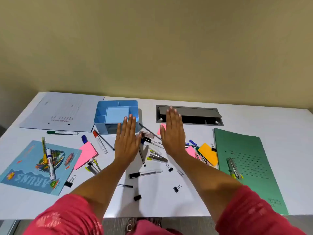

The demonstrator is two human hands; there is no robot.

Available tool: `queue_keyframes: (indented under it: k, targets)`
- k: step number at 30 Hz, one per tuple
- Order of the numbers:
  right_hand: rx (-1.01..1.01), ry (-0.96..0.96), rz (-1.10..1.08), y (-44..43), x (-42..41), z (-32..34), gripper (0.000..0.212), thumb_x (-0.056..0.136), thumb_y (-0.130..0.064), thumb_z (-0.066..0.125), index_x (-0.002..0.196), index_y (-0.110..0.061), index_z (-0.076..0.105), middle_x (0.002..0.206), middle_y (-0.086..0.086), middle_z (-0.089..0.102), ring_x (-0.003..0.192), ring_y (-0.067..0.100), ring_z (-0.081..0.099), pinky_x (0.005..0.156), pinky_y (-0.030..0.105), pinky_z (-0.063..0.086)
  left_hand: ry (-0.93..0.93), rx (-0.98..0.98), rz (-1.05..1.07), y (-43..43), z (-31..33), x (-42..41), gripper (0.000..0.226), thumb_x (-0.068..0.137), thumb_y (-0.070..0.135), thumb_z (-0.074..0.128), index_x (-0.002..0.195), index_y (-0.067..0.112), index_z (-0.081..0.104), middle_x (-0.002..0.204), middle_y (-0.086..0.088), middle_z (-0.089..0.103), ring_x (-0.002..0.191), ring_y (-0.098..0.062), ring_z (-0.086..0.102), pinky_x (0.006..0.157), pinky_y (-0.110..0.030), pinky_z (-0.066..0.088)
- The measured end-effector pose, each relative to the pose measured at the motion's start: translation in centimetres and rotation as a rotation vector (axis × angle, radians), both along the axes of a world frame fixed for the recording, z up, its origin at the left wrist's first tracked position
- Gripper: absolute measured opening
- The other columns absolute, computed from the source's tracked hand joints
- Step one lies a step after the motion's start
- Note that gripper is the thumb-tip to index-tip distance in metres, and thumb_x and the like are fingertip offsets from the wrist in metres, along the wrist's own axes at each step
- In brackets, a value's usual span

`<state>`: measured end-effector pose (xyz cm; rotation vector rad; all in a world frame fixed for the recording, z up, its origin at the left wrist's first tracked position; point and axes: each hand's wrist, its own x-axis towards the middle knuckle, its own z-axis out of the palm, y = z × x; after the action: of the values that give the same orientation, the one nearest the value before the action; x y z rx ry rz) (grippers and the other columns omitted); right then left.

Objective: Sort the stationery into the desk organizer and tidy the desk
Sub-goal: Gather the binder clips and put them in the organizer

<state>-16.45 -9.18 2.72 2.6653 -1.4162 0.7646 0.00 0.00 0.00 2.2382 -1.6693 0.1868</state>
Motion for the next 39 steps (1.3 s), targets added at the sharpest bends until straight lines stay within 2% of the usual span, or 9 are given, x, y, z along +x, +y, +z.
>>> queue_keyframes:
  k: [8, 13, 16, 22, 26, 30, 34, 36, 39]
  targets:
    - [0.227, 0.005, -0.020, 5.0, -2.8, -6.3, 0.056, 0.100, -0.031, 0.028, 0.151, -0.011, 0.014, 0.160, 0.002, 0.009, 0.148, 0.016, 0.003, 0.120, 0.033, 0.007, 0.068, 0.203, 0.016, 7.1, -5.5, -0.6, 0.063, 0.098, 0.044, 0.016, 0.151, 0.011, 0.010, 0.160, -0.007, 0.005, 0.148, -0.023, 0.004, 0.119, -0.043, 0.007]
    - [0.302, 0.048, -0.034, 7.4, -3.7, -8.5, 0.050, 0.097, -0.025, 0.033, 0.142, -0.002, 0.035, 0.147, 0.014, 0.040, 0.138, 0.028, 0.036, 0.117, 0.039, 0.025, 0.147, 0.294, 0.028, 10.2, -7.2, -0.9, 0.061, 0.098, 0.041, 0.018, 0.150, 0.009, 0.018, 0.159, -0.008, 0.014, 0.146, -0.021, 0.010, 0.119, -0.039, 0.004]
    - [0.378, 0.053, -0.074, 7.7, -3.8, -9.5, 0.051, 0.087, -0.011, 0.063, 0.134, 0.001, 0.047, 0.135, 0.017, 0.053, 0.127, 0.031, 0.051, 0.107, 0.038, 0.034, 0.194, 0.369, 0.042, 11.1, -7.7, -0.8, 0.061, 0.099, 0.042, 0.013, 0.149, 0.007, 0.023, 0.156, -0.009, 0.022, 0.144, -0.024, 0.019, 0.118, -0.035, 0.001]
    - [0.481, 0.069, -0.085, 7.5, -3.4, -9.9, 0.041, 0.082, -0.008, 0.068, 0.120, -0.006, 0.054, 0.110, 0.009, 0.058, 0.099, 0.027, 0.059, 0.082, 0.037, 0.055, 0.250, 0.397, 0.061, 11.7, -9.0, -0.8, 0.078, 0.094, 0.054, -0.007, 0.149, 0.008, 0.022, 0.157, -0.006, 0.019, 0.145, -0.023, 0.018, 0.117, -0.031, -0.005]
    - [0.460, 0.177, -0.072, 7.3, -3.2, -9.8, 0.041, 0.064, -0.005, 0.083, 0.099, -0.006, 0.062, 0.087, 0.008, 0.059, 0.075, 0.023, 0.060, 0.063, 0.029, 0.056, 0.283, 0.395, 0.066, 11.6, -9.1, -0.9, 0.088, 0.086, 0.060, -0.019, 0.151, 0.011, 0.015, 0.158, -0.003, 0.013, 0.147, -0.020, 0.012, 0.117, -0.030, -0.008]
    - [0.510, 0.215, -0.053, 6.4, -3.2, -9.9, 0.029, 0.071, 0.001, 0.073, 0.097, -0.003, 0.061, 0.093, 0.014, 0.057, 0.083, 0.028, 0.058, 0.066, 0.033, 0.051, 0.320, 0.396, 0.082, 11.2, -8.5, -1.2, 0.096, 0.081, 0.063, -0.025, 0.151, 0.011, 0.016, 0.159, -0.003, 0.012, 0.147, -0.020, 0.010, 0.118, -0.032, -0.008]
    - [0.552, 0.248, -0.073, 5.3, -2.7, -10.4, 0.050, 0.041, -0.005, 0.093, 0.080, -0.012, 0.064, 0.072, 0.004, 0.058, 0.062, 0.017, 0.058, 0.044, 0.021, 0.046, 0.336, 0.430, 0.143, 10.5, -7.8, -2.0, 0.087, 0.083, 0.055, -0.015, 0.150, 0.010, 0.018, 0.159, -0.006, 0.013, 0.147, -0.023, 0.011, 0.120, -0.039, -0.001]
    - [0.539, 0.242, -0.061, 5.2, -2.8, -9.7, 0.041, 0.052, -0.006, 0.090, 0.083, -0.009, 0.064, 0.077, 0.007, 0.059, 0.067, 0.020, 0.059, 0.049, 0.023, 0.048, 0.366, 0.439, 0.195, 9.7, -7.2, -2.5, 0.083, 0.085, 0.051, -0.011, 0.150, 0.010, 0.021, 0.158, -0.007, 0.017, 0.146, -0.024, 0.014, 0.120, -0.041, 0.001]
    - [0.594, 0.165, -0.018, 4.9, -3.0, -9.7, 0.018, 0.090, -0.006, 0.057, 0.107, -0.001, 0.056, 0.108, 0.017, 0.053, 0.098, 0.030, 0.054, 0.081, 0.037, 0.049, 0.498, 0.413, 0.250, 8.6, -6.7, -3.1, 0.059, 0.101, 0.043, 0.009, 0.151, 0.013, 0.016, 0.158, -0.005, 0.016, 0.147, -0.019, 0.012, 0.120, -0.039, -0.005]
